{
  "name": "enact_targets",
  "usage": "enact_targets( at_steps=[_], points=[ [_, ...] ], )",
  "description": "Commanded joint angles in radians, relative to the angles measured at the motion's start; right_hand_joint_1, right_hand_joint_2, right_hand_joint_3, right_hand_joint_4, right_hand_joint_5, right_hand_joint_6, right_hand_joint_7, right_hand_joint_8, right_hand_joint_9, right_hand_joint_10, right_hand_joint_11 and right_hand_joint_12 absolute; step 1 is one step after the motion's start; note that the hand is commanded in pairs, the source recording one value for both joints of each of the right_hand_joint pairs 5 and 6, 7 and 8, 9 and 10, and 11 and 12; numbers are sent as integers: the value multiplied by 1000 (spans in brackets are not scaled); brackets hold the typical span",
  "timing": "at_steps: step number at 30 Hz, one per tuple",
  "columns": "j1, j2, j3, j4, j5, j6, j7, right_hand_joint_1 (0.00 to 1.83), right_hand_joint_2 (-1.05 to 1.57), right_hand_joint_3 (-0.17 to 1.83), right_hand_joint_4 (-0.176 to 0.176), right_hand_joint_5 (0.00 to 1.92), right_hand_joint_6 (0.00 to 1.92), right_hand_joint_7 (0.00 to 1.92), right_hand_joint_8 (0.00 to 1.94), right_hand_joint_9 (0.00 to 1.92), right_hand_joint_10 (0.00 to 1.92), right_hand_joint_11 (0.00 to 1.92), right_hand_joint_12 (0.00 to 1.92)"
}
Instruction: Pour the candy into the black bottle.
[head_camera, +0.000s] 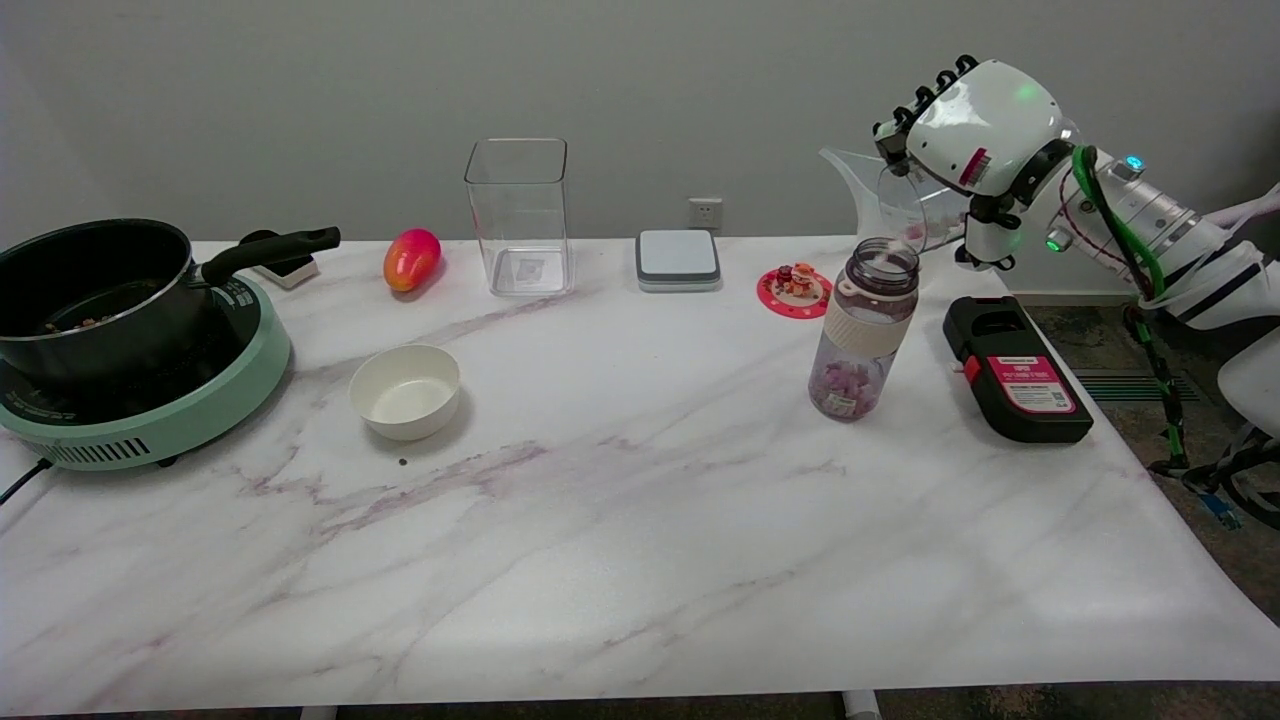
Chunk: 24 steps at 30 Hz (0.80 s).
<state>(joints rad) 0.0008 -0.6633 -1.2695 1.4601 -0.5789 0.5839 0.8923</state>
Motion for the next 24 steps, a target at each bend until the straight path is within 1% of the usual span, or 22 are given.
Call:
enact_targets(
  at_steps=[1, 20, 24],
  points=[
    [0, 0, 12, -6, -6, -2, 2, 1444, 535, 894, 0, 1610, 1610, 1521, 1521, 1468, 1468, 1258, 1258],
    [0, 1, 26, -13, -21, 11, 1, 1439, 579, 860, 0, 1624, 1624, 1529, 1529, 1473, 1473, 1262, 1262],
    [-15, -5, 24, -15, 25, -3, 5, 1435, 593, 852, 0, 1626, 1626, 1531, 1531, 1474, 1474, 1263, 1263]
  ],
)
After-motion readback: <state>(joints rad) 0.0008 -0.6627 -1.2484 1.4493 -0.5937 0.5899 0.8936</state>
